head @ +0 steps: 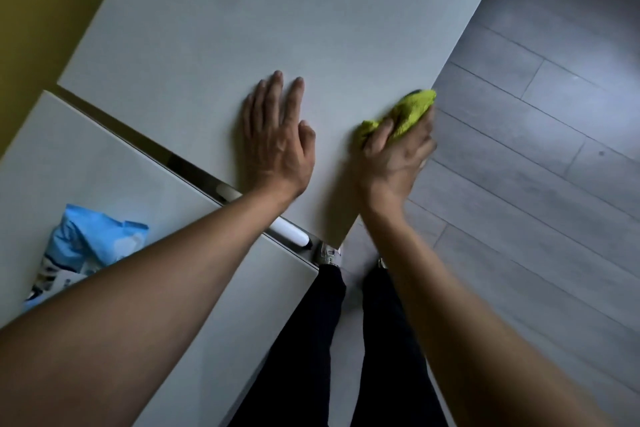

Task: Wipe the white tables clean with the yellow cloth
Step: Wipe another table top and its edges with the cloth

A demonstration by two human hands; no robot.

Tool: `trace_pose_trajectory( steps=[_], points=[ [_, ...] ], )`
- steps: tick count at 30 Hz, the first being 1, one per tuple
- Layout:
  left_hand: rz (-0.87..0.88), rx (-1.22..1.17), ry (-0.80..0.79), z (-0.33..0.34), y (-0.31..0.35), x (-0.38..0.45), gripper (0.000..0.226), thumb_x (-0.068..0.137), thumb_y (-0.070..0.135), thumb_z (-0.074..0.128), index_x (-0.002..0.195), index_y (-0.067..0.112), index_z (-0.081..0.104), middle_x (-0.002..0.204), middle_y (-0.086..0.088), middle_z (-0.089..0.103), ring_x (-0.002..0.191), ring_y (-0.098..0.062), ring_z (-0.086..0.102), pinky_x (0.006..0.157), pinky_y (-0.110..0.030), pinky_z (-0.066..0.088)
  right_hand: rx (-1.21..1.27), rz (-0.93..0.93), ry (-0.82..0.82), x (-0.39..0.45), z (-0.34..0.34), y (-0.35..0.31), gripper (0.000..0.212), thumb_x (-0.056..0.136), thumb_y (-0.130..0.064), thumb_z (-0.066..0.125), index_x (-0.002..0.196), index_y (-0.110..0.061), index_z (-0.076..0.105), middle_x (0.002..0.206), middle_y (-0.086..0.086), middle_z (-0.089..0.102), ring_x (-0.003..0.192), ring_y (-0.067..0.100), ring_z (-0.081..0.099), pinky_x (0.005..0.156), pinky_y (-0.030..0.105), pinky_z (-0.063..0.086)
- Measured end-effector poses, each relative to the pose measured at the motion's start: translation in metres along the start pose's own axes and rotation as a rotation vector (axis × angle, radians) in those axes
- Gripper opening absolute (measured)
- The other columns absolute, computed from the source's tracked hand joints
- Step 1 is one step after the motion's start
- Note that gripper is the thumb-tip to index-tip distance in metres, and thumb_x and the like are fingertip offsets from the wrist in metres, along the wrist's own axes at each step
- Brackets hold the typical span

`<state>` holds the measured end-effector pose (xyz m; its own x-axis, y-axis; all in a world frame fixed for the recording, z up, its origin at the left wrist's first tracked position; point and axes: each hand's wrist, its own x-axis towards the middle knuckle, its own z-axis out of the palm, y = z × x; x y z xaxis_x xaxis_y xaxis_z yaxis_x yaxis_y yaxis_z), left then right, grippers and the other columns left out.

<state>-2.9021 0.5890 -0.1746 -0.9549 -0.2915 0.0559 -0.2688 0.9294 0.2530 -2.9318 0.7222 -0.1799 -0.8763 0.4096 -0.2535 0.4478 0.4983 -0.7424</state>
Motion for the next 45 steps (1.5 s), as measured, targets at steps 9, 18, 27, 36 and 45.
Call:
trace_pose_trajectory(
  steps=[9,18,27,36,45],
  points=[
    [-0.046,-0.052,0.020,0.000,0.002,0.000,0.060,0.099,0.017,0.055,0.157,0.012,0.042,0.166,-0.020,0.029,0.153,-0.039,0.030,0.126,-0.048,0.022,0.024,0.019,-0.200,-0.102,-0.018,0.030,0.071,0.102,-0.029,0.049,0.159,-0.012,0.011,0.140,0.021,0.039,0.128,0.039,0.042,0.109,0.047,0.037],
    [-0.166,-0.018,-0.007,0.001,-0.004,0.000,0.068,0.095,0.028,0.047,0.159,0.011,0.037,0.167,-0.019,0.029,0.155,-0.039,0.026,0.127,-0.050,0.020,-0.123,-0.006,-0.217,0.133,-0.025,-0.044,0.066,0.105,-0.035,0.040,0.157,-0.007,0.012,0.146,0.024,0.033,0.134,0.042,0.038,0.112,0.043,0.031],
    [-0.163,-0.035,-0.001,0.003,-0.005,0.001,0.067,0.095,0.029,0.050,0.159,0.010,0.039,0.167,-0.017,0.029,0.155,-0.036,0.027,0.125,-0.055,0.023,-0.514,-0.635,-0.323,0.194,-0.062,-0.123,0.062,0.089,-0.040,0.054,0.142,-0.013,0.036,0.125,0.026,0.048,0.113,0.045,0.047,0.088,0.053,0.046],
    [-0.246,-0.028,-0.028,0.002,0.000,0.003,0.065,0.100,0.032,0.044,0.162,0.015,0.033,0.170,-0.014,0.024,0.158,-0.030,0.020,0.126,-0.051,0.025,-0.709,-1.426,-0.897,0.145,0.082,-0.209,0.092,0.085,-0.031,0.073,0.159,-0.021,0.019,0.135,0.011,0.046,0.117,0.033,0.043,0.083,0.044,0.046],
    [-0.243,-0.043,0.027,0.006,-0.001,0.003,0.068,0.097,0.023,0.052,0.161,0.013,0.034,0.170,-0.016,0.023,0.158,-0.031,0.020,0.126,-0.052,0.027,-0.791,-1.925,-0.940,0.129,0.183,-0.242,0.073,0.093,-0.039,0.058,0.156,-0.018,0.029,0.145,0.012,0.044,0.128,0.036,0.043,0.100,0.052,0.037]
  ],
)
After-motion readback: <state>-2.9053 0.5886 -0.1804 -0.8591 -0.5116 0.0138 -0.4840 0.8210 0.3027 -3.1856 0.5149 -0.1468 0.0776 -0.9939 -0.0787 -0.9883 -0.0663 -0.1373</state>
